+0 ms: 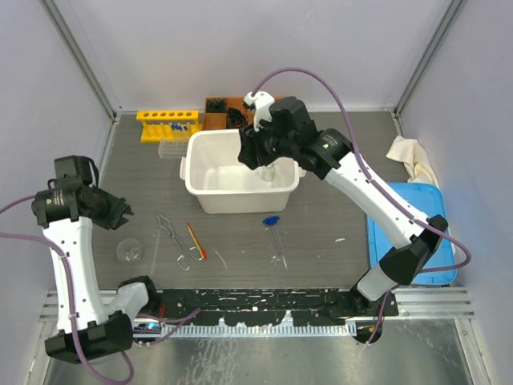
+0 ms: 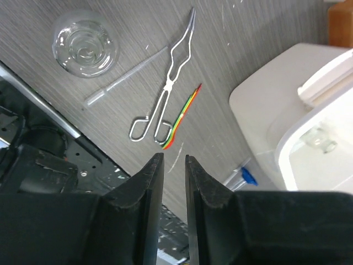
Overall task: Organize the chemistry lab equipment
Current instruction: Pick up the chemistry item at the center of the board.
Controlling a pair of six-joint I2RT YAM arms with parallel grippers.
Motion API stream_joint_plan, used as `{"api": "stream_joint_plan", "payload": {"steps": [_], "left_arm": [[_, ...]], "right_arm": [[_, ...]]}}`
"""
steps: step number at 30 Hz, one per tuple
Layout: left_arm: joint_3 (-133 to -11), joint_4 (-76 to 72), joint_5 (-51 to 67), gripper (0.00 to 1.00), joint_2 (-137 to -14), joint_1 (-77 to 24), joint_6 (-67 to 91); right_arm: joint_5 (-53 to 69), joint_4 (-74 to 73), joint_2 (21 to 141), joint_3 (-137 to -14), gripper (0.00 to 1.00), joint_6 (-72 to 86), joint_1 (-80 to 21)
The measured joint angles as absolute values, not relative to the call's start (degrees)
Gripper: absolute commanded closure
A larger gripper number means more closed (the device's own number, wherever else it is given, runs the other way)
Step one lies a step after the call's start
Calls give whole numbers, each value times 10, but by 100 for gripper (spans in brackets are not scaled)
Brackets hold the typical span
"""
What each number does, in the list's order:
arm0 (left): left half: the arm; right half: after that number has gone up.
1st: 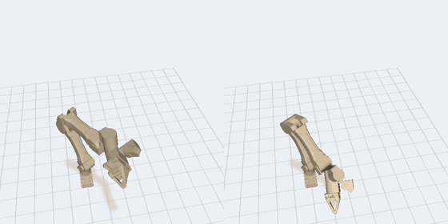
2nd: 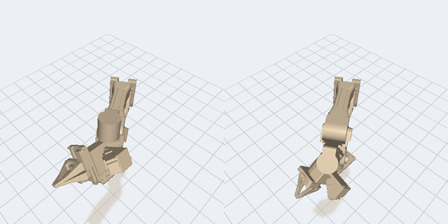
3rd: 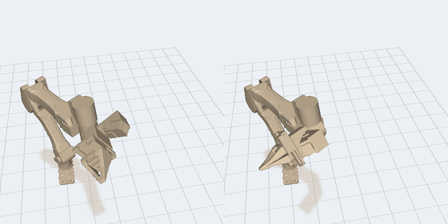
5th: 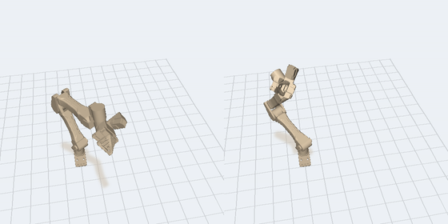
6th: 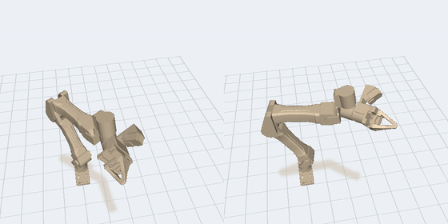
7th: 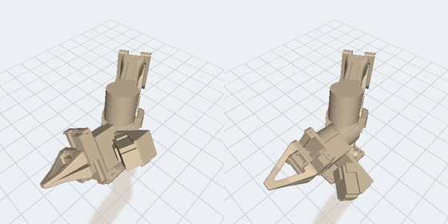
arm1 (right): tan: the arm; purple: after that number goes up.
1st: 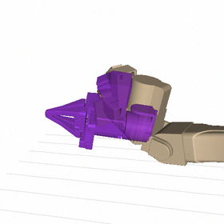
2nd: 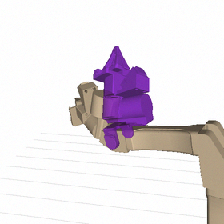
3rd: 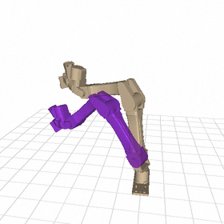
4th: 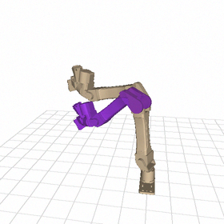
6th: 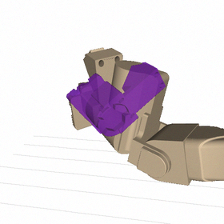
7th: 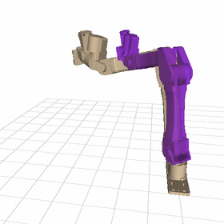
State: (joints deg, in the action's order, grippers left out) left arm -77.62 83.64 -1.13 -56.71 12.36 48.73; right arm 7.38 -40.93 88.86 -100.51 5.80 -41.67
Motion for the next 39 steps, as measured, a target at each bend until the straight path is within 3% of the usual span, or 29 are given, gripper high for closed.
{"api": "stream_joint_plan", "payload": {"steps": [9, 18, 22, 30, 39], "left_arm": [[-772, 808, 43, 78, -563, 229, 507], [-824, 790, 86, 81, -607, 240, 553], [-813, 802, 82, 83, -604, 241, 539], [-656, 874, 46, 85, -512, 255, 525], [-640, 871, 3, 85, -532, 285, 502]], "right_arm": [[108, -456, 971, -1074, 46, 29, -460], [128, -477, 1049, -1158, 46, 24, -493], [101, -485, 1049, -1156, 45, 13, -503], [39, -480, 1010, -1084, 44, 5, -483], [30, -455, 930, -1012, 43, 10, -415]]}}
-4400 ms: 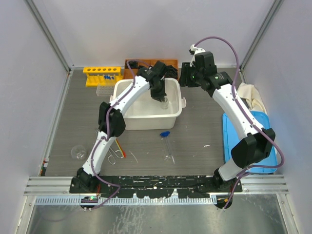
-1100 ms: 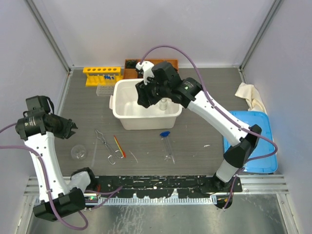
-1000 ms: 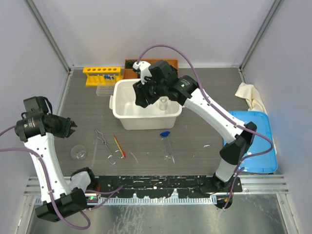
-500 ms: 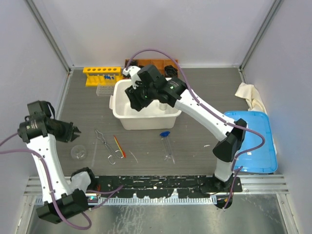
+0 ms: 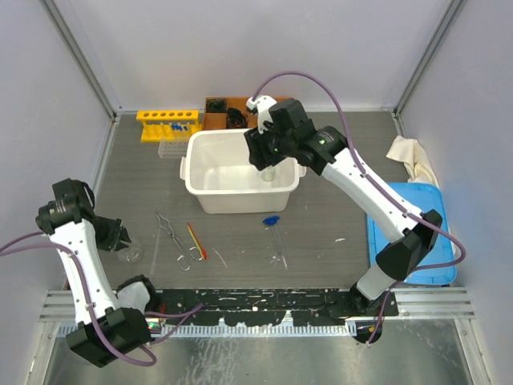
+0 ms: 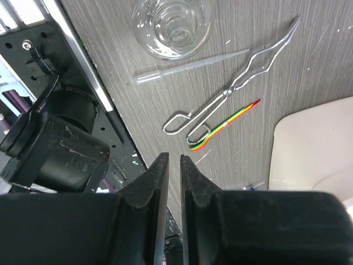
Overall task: Organize the chemistry lab equipment
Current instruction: Pick up the chemistry item at the center of the board.
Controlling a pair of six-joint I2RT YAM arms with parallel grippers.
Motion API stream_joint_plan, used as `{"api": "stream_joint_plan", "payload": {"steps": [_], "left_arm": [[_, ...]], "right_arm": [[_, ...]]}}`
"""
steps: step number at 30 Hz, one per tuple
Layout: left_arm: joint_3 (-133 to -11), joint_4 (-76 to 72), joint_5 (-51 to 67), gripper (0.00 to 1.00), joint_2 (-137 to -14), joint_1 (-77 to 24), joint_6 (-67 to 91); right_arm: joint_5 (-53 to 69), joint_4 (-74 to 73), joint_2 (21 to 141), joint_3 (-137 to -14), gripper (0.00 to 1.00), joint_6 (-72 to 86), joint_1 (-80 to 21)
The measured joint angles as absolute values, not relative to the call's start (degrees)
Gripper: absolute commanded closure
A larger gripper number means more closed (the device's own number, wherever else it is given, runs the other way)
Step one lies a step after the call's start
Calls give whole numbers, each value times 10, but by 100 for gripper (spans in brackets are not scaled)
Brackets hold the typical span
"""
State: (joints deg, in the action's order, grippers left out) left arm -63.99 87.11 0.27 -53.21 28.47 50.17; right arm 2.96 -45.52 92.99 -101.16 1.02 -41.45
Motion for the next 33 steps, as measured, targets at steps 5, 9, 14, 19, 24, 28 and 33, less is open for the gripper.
{"api": "stream_joint_plan", "payload": {"steps": [5, 9, 14, 19, 24, 28, 33], "left_arm": [[-641, 853, -1, 84, -576, 286, 501], [-644, 843, -7, 81, -619, 286, 499], [-643, 828, -13, 81, -661, 287, 485], [-630, 809, -24, 81, -663, 287, 466], [-594, 790, -32, 81, -664, 287, 454], [-587, 786, -33, 74, -675, 287, 454], [-587, 778, -46, 66, -682, 287, 452]], "right_arm": [[32, -437, 890, -981, 42, 17, -386], [37, -431, 864, -952, 38, 21, -359], [37, -426, 837, -929, 36, 28, -321], [37, -417, 812, -910, 34, 32, -303], [37, -414, 802, -895, 34, 34, -290], [37, -412, 801, -891, 33, 36, -283], [37, -412, 801, -890, 33, 36, -279]]}}
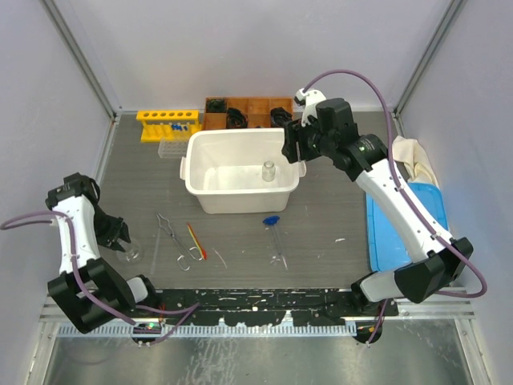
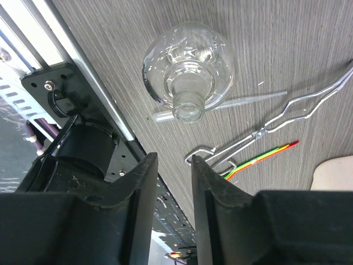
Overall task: Organize the chemistry lab equipment
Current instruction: Pick up the chemistry item at the center of the board.
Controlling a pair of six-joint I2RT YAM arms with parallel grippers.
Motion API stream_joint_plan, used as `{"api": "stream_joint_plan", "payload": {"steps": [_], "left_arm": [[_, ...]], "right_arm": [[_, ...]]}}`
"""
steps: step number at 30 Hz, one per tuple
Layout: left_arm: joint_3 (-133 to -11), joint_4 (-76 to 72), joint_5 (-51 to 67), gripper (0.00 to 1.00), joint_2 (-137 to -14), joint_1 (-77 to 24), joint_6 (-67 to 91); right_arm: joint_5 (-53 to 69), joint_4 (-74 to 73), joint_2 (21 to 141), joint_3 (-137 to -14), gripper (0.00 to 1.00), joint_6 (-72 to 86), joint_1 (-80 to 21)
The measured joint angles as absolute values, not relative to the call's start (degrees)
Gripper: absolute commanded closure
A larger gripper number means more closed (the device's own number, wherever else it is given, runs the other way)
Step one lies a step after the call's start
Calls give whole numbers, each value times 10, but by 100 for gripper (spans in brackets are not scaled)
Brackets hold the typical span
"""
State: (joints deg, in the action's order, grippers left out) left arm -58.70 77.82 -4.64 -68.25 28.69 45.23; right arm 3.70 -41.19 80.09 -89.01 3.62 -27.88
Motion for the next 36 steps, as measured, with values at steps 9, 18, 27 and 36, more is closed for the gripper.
{"api": "stream_joint_plan", "payload": {"steps": [9, 18, 27, 36], "left_arm": [[-606, 770, -73, 60, -728, 287, 443], [-612, 751, -79, 61, -766, 287, 441], [-584, 726, -75, 61, -767, 287, 441], [-563, 711, -73, 62, -767, 287, 441]], "right_arm": [[37, -412, 801, -890, 33, 36, -272], [41, -410, 812, -890, 33, 37, -257], [50, -408, 819, -890, 33, 43, -251], [53, -408, 819, -890, 33, 45, -250]]}}
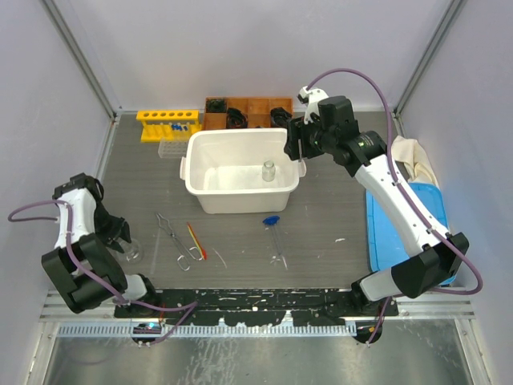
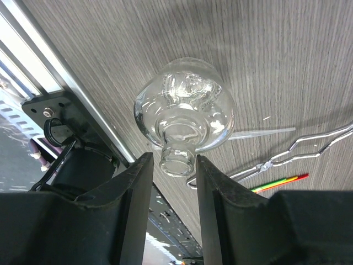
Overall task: Organize the chemistry lab equipment
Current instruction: Pick up the chemistry item at the center of the board.
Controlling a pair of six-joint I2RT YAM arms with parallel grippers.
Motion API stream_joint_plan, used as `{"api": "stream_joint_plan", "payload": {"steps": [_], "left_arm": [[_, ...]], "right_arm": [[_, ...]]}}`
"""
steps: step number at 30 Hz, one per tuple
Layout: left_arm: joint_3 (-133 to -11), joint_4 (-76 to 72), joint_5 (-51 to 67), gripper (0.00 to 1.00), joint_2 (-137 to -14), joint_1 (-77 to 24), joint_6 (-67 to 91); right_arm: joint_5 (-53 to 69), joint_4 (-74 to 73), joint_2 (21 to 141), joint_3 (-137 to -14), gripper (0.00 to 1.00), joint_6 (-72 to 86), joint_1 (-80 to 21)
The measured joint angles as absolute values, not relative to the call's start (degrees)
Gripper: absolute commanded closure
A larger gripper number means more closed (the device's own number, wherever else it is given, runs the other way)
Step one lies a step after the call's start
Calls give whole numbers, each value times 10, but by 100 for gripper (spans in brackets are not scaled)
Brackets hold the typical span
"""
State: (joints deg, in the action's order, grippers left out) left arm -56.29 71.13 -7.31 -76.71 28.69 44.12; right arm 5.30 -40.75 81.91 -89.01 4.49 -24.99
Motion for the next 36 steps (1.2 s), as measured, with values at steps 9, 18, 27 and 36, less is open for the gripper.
{"api": "stream_joint_plan", "payload": {"steps": [9, 18, 27, 36], "left_arm": [[-563, 700, -76, 63, -780, 287, 441], [-563, 701, -82, 82, -781, 287, 438], [-564, 701, -78, 100, -781, 287, 436], [-594, 705, -51, 100, -782, 284, 441]], "right_arm": [[55, -408, 819, -890, 33, 45, -249], [55, -406, 819, -887, 33, 45, -249], [59, -403, 819, -881, 33, 45, -249], [63, -403, 819, -880, 33, 46, -249]]}}
